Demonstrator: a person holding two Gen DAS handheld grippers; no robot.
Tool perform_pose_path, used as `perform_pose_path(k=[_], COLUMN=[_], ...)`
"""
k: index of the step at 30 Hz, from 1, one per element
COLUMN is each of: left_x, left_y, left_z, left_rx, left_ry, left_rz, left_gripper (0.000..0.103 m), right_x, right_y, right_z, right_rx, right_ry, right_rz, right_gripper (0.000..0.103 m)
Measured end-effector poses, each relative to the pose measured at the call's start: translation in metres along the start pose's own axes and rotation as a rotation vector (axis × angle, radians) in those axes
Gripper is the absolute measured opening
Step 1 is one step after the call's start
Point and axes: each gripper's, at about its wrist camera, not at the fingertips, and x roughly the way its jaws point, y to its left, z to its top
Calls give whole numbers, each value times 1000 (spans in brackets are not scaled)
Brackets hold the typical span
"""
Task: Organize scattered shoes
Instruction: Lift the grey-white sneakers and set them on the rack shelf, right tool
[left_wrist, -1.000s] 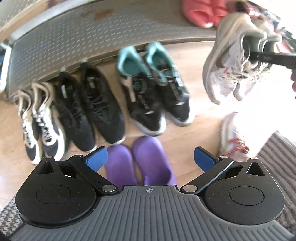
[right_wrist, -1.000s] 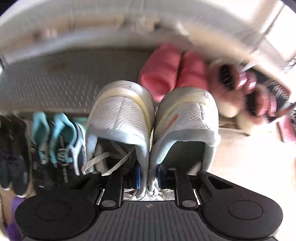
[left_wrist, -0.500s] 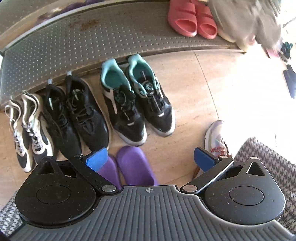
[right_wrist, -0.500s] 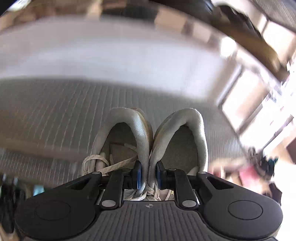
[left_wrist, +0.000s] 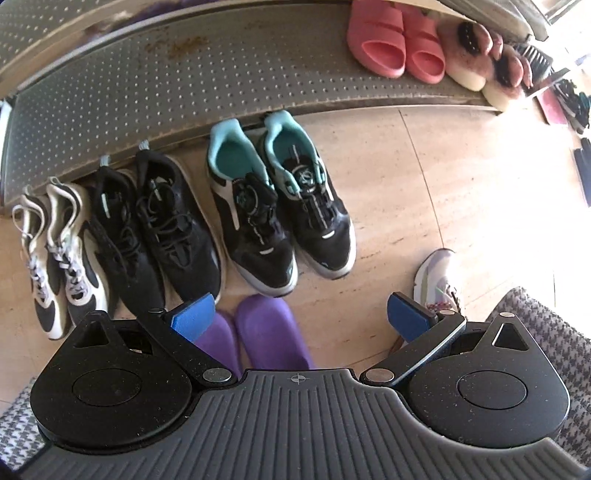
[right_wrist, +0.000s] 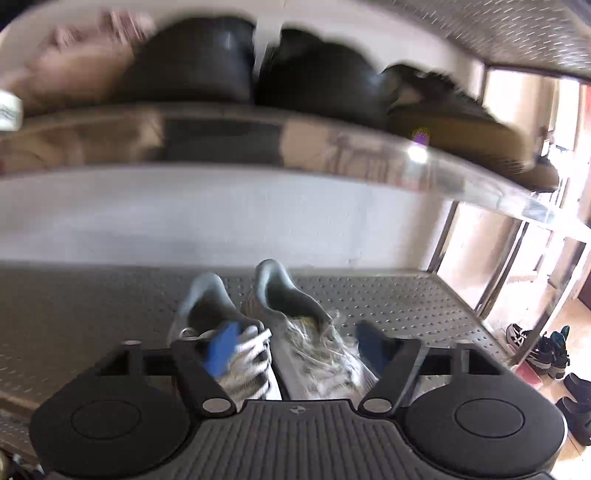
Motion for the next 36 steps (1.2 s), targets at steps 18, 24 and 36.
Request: perform_pose_path(k=[18, 24, 36], left_x=[17, 20, 29], left_y=[-4, -3, -6], left_z=[4, 8, 13], left_rx=[11, 3, 5], left_ry=[47, 57, 88], left_rz=[8, 3, -12], left_gripper=[102, 102, 102], right_x=[94, 96, 124], right_y=[13, 16, 43], right_z=[-45, -46, -29], right_rx=[-139, -158, -43], right_ry=[242, 266, 281], right_rz=[244, 238, 78], right_gripper=[94, 94, 91])
